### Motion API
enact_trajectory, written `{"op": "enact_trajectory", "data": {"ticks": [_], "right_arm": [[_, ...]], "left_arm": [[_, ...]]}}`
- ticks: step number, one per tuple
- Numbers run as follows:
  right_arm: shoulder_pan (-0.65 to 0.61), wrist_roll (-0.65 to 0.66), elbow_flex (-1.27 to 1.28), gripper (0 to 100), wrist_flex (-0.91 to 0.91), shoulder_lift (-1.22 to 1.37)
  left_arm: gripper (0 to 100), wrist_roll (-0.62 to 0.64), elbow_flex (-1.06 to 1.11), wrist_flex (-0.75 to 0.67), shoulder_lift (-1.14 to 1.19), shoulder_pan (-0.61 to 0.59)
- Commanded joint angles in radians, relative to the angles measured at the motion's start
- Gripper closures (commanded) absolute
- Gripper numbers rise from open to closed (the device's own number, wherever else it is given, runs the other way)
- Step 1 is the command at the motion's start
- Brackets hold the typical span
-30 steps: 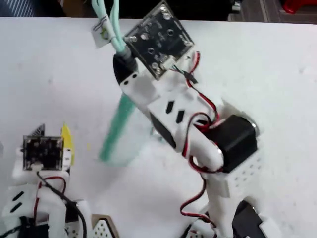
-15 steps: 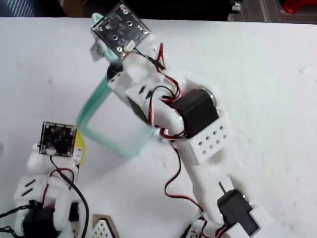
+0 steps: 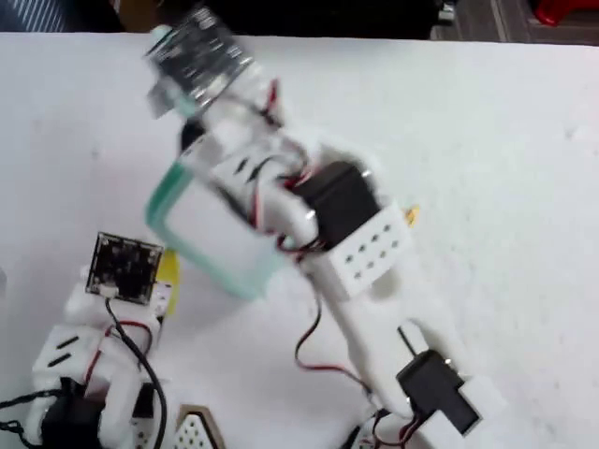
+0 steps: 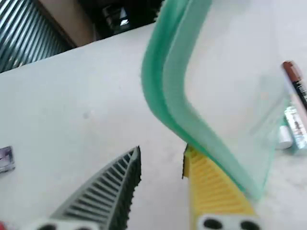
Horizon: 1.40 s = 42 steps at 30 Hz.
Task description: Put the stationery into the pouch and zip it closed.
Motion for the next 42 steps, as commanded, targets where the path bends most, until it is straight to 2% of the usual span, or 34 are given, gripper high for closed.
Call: {"op": "enact_trajectory", "data": {"ticks": [1,8,10,13,16,19,24,30,34,38,42], "right_arm": [[-0.073,0.015,-0.066,98.2,0.045,-0.051],[-0.05,0.011,-0.133,98.2,0.119,-0.182],[-0.048,0.011,-0.127,98.2,0.12,-0.213],[-0.047,0.011,-0.124,98.2,0.148,-0.217],[-0.045,0.011,-0.083,98.2,0.189,-0.199],[-0.045,0.011,-0.009,98.2,0.211,-0.197],[-0.022,0.012,0.057,98.2,0.203,-0.2],[0.035,0.011,0.057,98.1,0.202,-0.213],[0.097,0.011,0.058,98.1,0.202,-0.232],[0.127,0.011,0.058,98.1,0.2,-0.225],[0.153,0.009,0.064,98.1,0.131,-0.223]], "left_arm": [[83,0.112,-0.103,-0.081,0.007,0.094],[83,0.215,-0.221,-0.109,0.007,-0.015],[83,0.262,-0.252,-0.087,0.007,0.001],[83,0.304,-0.247,-0.087,0.007,0.093],[83,0.301,-0.198,-0.091,0.007,0.153],[83,0.292,-0.15,-0.089,0.007,0.15],[83,0.192,-0.101,-0.086,0.007,0.153],[83,0.189,-0.1,-0.081,0.007,0.174],[83,0.189,-0.095,-0.029,0.007,0.182],[83,0.192,-0.029,-0.048,0.007,0.18],[83,0.189,-0.054,-0.035,0.005,0.147]]}}
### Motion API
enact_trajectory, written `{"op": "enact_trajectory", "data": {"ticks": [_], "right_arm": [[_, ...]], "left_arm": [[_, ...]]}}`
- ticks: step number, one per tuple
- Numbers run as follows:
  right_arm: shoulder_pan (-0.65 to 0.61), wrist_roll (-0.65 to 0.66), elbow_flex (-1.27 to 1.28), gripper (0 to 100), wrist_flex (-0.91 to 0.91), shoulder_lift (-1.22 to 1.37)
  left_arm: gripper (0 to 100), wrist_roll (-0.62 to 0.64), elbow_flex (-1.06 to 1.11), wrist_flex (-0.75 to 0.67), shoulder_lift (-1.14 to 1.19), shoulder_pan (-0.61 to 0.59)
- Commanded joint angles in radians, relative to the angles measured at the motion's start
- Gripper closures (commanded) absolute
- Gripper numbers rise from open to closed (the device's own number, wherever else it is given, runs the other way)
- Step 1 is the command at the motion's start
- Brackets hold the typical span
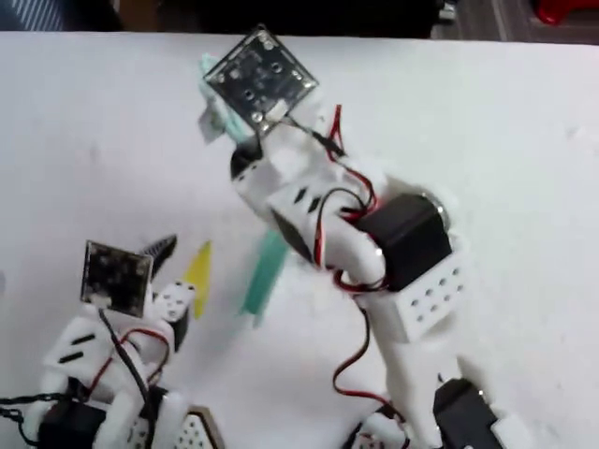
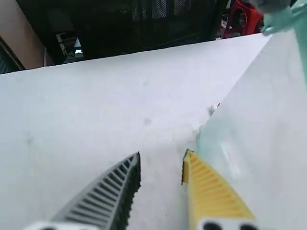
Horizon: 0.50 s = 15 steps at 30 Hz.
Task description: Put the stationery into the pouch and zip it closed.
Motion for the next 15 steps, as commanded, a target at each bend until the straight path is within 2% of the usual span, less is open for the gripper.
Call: {"op": "enact_trajectory", "data": {"ticks": [1,3,7,11,15], "right_arm": [[0.028,0.005,-0.003,98.1,-0.085,-0.028],[0.03,0.005,-0.002,98.1,-0.131,-0.027],[0.025,0.005,-0.002,98.1,-0.208,-0.01],[0.027,0.005,-0.005,98.1,-0.245,0.077],[0.005,-0.015,-0.021,98.1,-0.245,0.159]], "left_arm": [[83,-0.014,-0.081,0.021,0.005,-0.036],[81,-0.014,-0.169,0.049,0.005,-0.054],[67,-0.014,-0.256,0.097,0.007,-0.045],[67,-0.014,-0.304,0.107,0.007,0.09],[67,-0.009,-0.264,0.055,0.013,0.223]]}}
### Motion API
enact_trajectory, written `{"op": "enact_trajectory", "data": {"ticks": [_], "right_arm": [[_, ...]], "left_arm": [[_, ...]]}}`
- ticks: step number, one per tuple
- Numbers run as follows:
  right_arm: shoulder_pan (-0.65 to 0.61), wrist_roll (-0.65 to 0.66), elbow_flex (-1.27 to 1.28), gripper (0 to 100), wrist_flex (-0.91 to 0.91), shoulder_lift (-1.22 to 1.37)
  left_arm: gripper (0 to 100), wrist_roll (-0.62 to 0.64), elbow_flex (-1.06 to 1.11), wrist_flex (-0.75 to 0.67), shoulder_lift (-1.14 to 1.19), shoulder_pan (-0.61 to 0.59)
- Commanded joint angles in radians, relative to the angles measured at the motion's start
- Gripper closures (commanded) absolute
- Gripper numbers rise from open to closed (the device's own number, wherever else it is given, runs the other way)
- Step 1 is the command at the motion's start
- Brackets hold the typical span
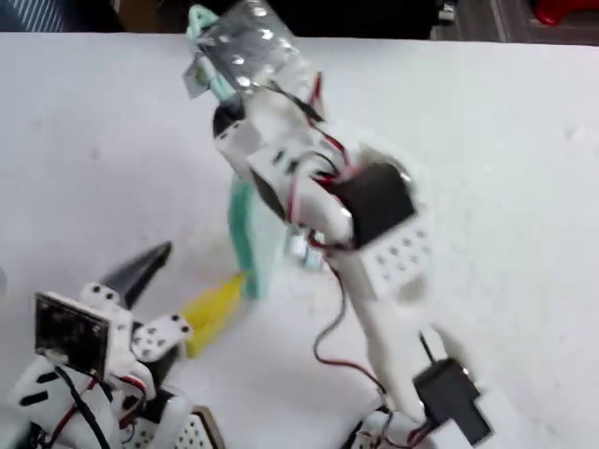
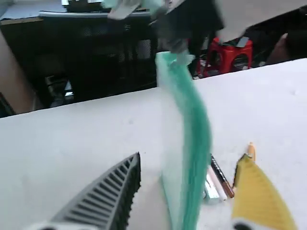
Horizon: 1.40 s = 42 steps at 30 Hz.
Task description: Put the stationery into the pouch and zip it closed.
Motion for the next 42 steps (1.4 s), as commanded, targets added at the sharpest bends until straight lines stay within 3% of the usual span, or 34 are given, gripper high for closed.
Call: {"op": "enact_trajectory", "data": {"ticks": [1,8,16,20,25,35,42], "right_arm": [[-0.016,-0.032,-0.026,98.1,-0.025,0.024],[-0.044,-0.066,-0.038,98.1,0.035,-0.001],[-0.067,-0.071,-0.038,98.1,0.053,-0.002],[-0.064,-0.071,-0.044,98.1,0.05,-0.004],[-0.061,-0.066,-0.046,98.1,0.051,-0.056],[-0.007,-0.071,0.02,98.1,0.12,-0.248],[0.12,-0.071,0.196,97.5,0.206,-0.329]], "left_arm": [[68,-0.008,0.017,-0.078,0.015,0.088],[69,0.06,0.215,-0.301,0.01,-0.09],[72,0.1,0.451,-0.542,0.013,-0.042],[83,0.092,0.559,-0.651,0.01,0.047],[97,0.092,0.64,-0.784,0.008,0.056],[98,0.049,0.66,-0.804,0.008,-0.074],[98,0.049,0.658,-0.804,0.008,-0.124]]}}
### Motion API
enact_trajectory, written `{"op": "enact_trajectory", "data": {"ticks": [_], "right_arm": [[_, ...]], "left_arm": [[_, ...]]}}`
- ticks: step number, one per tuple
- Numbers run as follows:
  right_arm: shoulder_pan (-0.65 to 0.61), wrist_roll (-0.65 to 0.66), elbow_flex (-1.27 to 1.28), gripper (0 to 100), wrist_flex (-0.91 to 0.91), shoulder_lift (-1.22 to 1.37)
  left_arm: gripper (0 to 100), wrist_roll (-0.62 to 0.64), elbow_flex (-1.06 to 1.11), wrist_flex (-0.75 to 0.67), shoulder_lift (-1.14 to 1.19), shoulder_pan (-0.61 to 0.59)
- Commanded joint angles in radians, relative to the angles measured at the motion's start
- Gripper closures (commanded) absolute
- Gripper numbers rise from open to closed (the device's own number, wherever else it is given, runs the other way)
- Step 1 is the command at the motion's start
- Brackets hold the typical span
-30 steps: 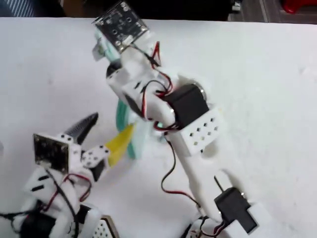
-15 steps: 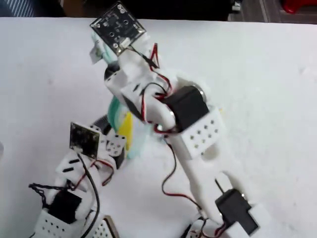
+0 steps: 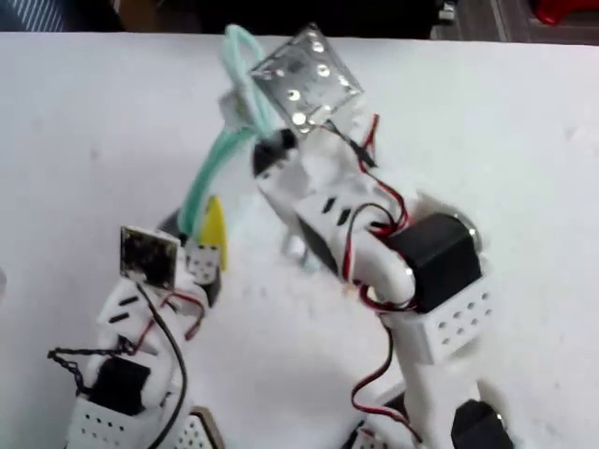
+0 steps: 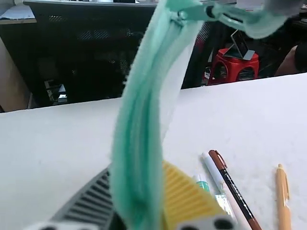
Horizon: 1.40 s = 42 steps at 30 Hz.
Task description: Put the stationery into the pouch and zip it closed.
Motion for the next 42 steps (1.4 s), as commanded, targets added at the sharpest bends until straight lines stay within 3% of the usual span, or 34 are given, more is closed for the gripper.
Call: {"op": "enact_trajectory", "data": {"ticks": [1,7,15,18,21,26,29,33,38,42], "right_arm": [[0.081,-0.014,0.086,95.5,0.015,-0.068],[0.091,-0.015,0.241,68.7,0.059,-0.148],[0.193,-0.014,0.276,68.6,0.047,-0.245],[0.128,-0.031,0.275,73.5,-0.015,-0.275],[0.005,-0.184,0.244,81.3,-0.116,-0.248],[-0.131,-0.247,0.084,77.6,-0.14,-0.05],[-0.133,-0.262,-0.037,76.9,-0.091,0.105],[-0.133,-0.419,-0.272,75.7,-0.022,0.291],[-0.134,-0.566,-0.569,62.2,0.104,0.513],[-0.134,-0.609,-0.755,60.8,0.156,0.677]], "left_arm": [[98,-0.006,-0.012,-0.028,-0.015,-0.033],[98,-0.012,-0.012,-0.028,-0.015,-0.031],[98,-0.012,-0.011,-0.026,-0.015,-0.035],[98,-0.014,-0.011,-0.026,-0.015,-0.025],[98,-0.014,-0.011,-0.026,-0.015,-0.024],[98,-0.014,-0.002,-0.023,-0.015,-0.024],[98,-0.014,0.005,-0.021,-0.015,-0.022],[98,-0.014,0.006,-0.023,-0.015,-0.022],[98,-0.014,0.006,-0.02,-0.015,-0.024],[98,-0.014,0.008,-0.025,-0.015,-0.024]]}}
